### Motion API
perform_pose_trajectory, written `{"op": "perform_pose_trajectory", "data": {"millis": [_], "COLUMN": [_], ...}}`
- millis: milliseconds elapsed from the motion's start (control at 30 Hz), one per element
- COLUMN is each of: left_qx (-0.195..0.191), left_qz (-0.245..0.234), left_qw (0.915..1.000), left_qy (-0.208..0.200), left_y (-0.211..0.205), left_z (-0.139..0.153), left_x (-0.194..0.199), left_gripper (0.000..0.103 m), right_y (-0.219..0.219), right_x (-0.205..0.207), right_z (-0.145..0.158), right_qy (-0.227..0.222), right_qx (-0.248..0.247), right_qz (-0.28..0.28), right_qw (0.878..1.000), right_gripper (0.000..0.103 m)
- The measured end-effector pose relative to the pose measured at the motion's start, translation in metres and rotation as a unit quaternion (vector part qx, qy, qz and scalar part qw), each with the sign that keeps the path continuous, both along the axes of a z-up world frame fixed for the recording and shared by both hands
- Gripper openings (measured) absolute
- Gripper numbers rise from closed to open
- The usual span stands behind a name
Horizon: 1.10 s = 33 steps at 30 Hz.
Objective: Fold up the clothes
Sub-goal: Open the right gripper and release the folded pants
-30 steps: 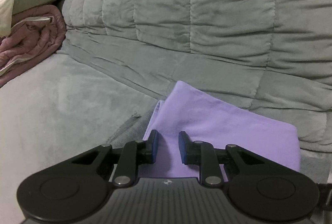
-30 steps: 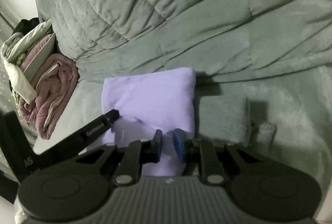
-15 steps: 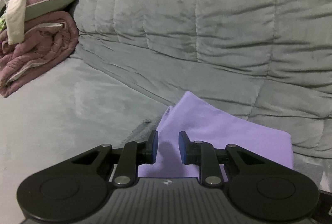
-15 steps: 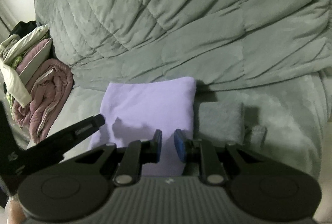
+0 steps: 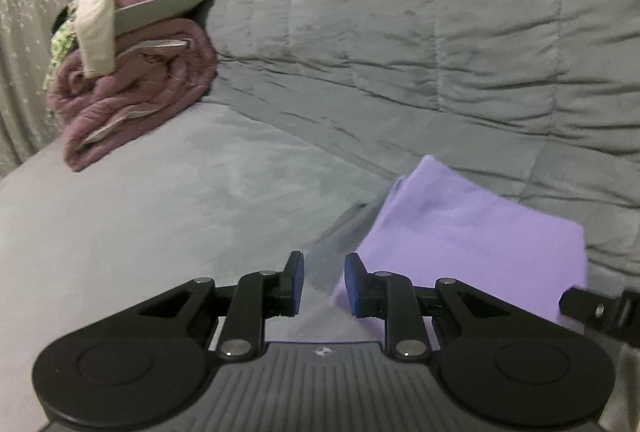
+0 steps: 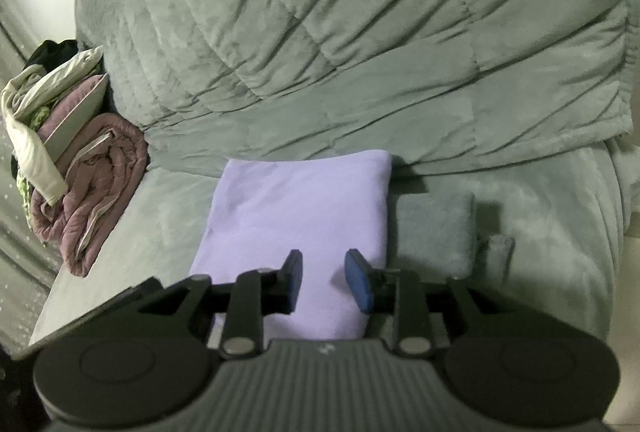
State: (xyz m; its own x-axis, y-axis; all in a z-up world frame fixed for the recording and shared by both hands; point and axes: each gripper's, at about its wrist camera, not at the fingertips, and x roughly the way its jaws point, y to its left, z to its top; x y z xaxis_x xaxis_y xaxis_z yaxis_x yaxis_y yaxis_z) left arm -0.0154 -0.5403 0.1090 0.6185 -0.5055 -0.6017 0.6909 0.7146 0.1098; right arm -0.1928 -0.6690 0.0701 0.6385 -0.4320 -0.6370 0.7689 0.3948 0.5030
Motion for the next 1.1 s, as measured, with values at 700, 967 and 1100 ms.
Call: {"op": "perform_pose_trajectory", "data": {"millis": [700, 967, 1100], "left_qx": [-0.03, -0.038, -0.034], "left_qz": [0.027, 0.037, 0.034], "left_qw": [0.9987, 0.9981, 0.9985], "left_qy": [-0.032, -0.03, -0.025], "left_y": [0.089, 0.098, 0.092], "left_z": [0.027, 0.025, 0.019], "left_x": [-0.039, -0.034, -0.033], "left_gripper": [0.095, 0.102, 0.102], "right_y": [0.042, 0.044, 0.044], "right_x": [0.002, 0.009, 0.01], "right_z": [0.011, 0.007, 0.005], "right_qy": [0.067, 0.083, 0.084], "right_qx": [-0.018, -0.022, -0.014], "right_qz": [-0.03, -0.035, -0.036], "right_qw": [0.997, 0.996, 0.996], "right_gripper": [0.103, 0.103, 0.103]}}
